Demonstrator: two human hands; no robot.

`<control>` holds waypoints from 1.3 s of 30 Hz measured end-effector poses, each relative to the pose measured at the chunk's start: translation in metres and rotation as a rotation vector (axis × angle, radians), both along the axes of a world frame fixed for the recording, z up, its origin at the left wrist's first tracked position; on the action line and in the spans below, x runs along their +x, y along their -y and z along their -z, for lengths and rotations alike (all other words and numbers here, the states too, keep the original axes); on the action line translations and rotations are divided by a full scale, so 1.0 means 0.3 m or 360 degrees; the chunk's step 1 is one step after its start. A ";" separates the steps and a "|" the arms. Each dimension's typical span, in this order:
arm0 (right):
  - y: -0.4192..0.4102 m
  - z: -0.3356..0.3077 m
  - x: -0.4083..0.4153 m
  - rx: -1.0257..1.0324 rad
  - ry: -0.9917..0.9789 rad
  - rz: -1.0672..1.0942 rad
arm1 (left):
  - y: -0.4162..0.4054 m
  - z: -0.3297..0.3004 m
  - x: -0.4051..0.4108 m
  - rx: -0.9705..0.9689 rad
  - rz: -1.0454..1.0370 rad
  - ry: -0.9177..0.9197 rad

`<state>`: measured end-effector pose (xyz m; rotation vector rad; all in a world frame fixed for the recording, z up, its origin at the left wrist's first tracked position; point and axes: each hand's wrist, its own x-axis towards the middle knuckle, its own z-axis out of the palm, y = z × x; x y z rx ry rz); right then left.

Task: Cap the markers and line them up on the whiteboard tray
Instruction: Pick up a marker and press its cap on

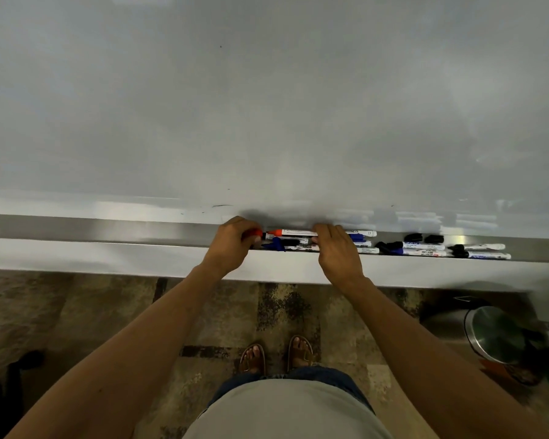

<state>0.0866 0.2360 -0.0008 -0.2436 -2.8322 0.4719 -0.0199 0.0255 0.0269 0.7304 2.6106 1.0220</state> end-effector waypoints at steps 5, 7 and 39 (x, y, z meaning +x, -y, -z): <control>-0.005 -0.031 0.009 -0.0026 -0.0028 -0.0030 | -0.030 -0.014 -0.001 0.0047 0.0018 0.0019; -0.007 -0.039 0.014 -0.0026 -0.0035 -0.0051 | -0.034 -0.022 0.000 0.0047 0.0060 0.0019; 0.123 -0.146 -0.005 -0.0620 0.0873 0.0354 | -0.109 -0.038 0.149 0.0463 0.0410 -0.0213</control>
